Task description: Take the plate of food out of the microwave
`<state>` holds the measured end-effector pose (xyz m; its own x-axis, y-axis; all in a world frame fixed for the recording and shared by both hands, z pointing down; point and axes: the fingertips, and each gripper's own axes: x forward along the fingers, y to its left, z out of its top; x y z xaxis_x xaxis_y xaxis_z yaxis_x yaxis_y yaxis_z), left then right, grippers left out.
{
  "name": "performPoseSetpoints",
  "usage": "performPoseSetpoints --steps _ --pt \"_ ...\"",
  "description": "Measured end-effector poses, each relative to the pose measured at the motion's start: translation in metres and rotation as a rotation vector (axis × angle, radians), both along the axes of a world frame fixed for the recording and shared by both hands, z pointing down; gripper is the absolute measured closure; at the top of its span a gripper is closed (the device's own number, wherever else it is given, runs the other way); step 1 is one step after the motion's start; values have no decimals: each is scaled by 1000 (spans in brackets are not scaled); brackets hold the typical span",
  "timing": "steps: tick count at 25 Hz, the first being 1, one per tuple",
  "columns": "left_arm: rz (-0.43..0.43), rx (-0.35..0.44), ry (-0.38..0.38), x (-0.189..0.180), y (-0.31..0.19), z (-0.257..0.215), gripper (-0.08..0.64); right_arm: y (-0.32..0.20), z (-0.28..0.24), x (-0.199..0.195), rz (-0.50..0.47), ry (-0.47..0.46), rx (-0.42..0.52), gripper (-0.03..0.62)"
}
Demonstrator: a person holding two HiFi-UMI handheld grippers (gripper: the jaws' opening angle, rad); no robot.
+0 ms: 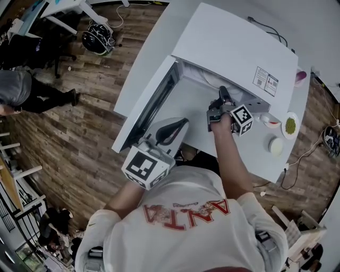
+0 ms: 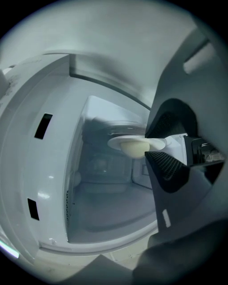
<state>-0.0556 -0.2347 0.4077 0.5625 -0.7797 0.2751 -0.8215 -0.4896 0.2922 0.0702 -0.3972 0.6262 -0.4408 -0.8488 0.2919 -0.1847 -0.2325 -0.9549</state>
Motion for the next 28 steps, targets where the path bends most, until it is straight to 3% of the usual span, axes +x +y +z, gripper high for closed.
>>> performPoseSetpoints --steps 12,16,28 --pt "2 -4 -8 -6 -3 1 551 -6 9 -7 5 0 -38 523" --pt "11 0 -8 -5 -4 2 551 -6 14 -7 7 16 -62 571" --pt "16 6 -10 -6 -2 0 551 8 6 -2 5 4 -46 575"
